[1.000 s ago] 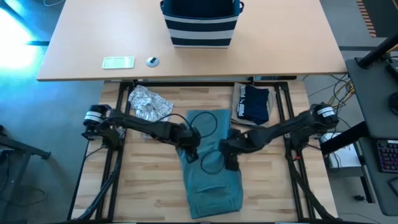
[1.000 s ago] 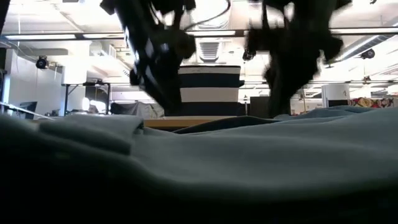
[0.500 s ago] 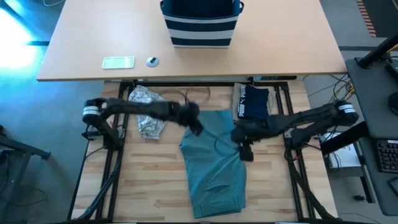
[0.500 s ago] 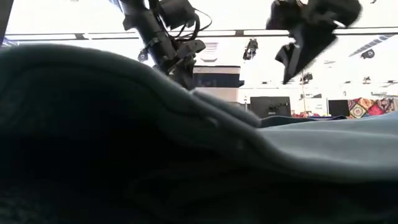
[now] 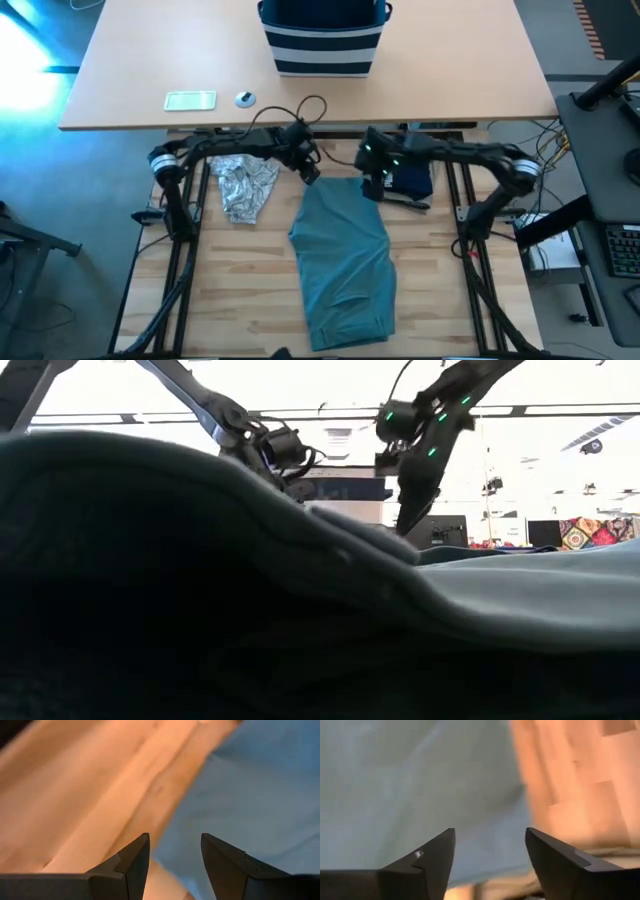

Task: Fold Laundry from Bin
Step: Fold the blue pants

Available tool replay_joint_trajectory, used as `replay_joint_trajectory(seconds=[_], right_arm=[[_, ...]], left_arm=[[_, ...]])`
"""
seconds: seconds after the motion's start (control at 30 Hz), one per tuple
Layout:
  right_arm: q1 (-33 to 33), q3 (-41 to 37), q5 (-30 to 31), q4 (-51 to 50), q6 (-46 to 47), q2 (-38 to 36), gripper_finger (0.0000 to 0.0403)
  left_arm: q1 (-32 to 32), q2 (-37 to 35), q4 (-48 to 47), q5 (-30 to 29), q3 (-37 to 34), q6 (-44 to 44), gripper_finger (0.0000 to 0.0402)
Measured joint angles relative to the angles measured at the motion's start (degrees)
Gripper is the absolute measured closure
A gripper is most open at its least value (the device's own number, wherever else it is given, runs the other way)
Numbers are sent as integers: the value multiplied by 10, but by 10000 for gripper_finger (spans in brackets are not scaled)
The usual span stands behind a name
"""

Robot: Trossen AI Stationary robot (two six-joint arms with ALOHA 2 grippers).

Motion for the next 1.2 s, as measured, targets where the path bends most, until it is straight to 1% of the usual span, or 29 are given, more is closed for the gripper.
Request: replay_joint_trajectory(seconds=[0.07,0.17,0.27,0.37,0.47,0.63,0.7,0.83,0.93,1.03,1.13,1.2], right_arm=[[-20,35,1,-3,-8,46,148],[-44,86,-15,-19,-7,107,125],[-63,115,-23,-49,-21,157,122],[-73,120,-43,-79,-45,193,134],[-74,120,-43,-73,-90,216,152],[-75,131,-41,-81,-145,236,186],[-75,144,-40,-103,-154,236,192],[-83,174,-35,-151,-180,221,190],[-92,194,-63,-140,-189,218,174],[-100,198,-93,-115,-179,234,154],[-100,197,-97,-124,-182,261,142],[-100,197,-105,-131,-183,276,143]], left_arm=[[1,17,9,24,0,17,240],[-1,42,4,34,-2,45,240],[-2,59,1,53,-2,64,246],[-1,68,-21,60,-3,66,261],[-1,74,-25,61,-6,73,295],[-4,78,-25,76,-10,63,379],[-4,77,-26,76,-10,62,394],[-4,74,-33,75,-3,61,390],[-4,73,-43,75,6,60,397],[-4,73,-46,75,14,60,399],[-4,73,-54,75,19,62,399],[-4,73,-60,75,20,62,399]])
